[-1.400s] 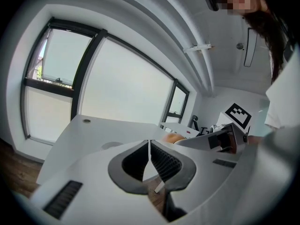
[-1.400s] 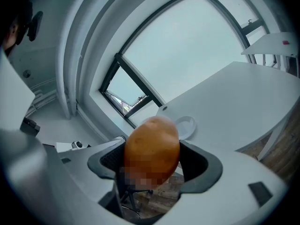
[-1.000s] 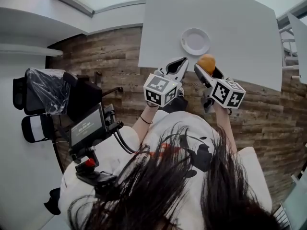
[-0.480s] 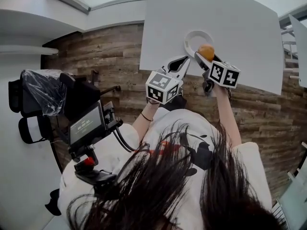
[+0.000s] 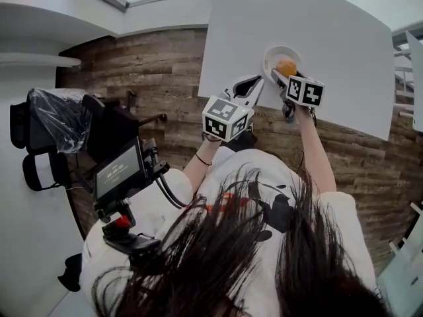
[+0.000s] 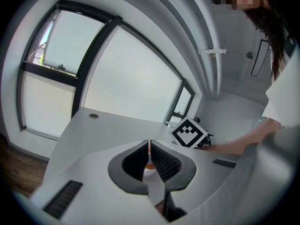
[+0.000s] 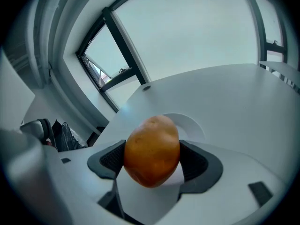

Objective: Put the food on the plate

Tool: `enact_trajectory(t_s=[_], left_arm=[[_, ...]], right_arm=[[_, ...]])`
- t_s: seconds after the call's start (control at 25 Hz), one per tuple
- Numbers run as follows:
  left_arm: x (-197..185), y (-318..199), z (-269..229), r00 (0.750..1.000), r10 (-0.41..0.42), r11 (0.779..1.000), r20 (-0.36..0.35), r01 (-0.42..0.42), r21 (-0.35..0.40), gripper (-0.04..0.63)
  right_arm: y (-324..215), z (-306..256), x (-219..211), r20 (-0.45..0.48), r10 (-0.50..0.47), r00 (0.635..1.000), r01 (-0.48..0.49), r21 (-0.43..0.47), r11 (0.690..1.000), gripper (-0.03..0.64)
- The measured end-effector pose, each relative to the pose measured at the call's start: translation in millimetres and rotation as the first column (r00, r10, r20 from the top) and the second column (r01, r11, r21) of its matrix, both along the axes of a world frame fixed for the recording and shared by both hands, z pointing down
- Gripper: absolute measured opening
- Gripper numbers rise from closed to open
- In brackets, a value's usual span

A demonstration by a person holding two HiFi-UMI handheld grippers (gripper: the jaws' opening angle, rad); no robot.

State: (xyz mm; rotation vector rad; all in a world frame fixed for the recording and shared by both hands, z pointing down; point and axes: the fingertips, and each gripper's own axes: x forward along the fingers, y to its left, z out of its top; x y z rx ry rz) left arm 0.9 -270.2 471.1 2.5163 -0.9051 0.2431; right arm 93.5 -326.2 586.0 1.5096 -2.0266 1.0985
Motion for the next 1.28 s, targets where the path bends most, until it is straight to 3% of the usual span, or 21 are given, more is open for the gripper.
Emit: enact_trajectory(t_s=[0.64,1.28], left_arm=[[-8.2,-5.3,4.0,0.999,-0.031,0.999,0.011,0.031,-0.008,0.006],[-12.1,-9.1,7.8,0.999,-0.044,0.999,0.024,0.044,-0.016,0.006]], right_arm=[[-9.0,21.8,3.2,-0.104,-0.072,0.992,0.071,-0.017,0.997,0.351],[-18.2,27.6,6.3,-0.057,-0.007,0.998,0.005,-0.041,0.999,0.351]])
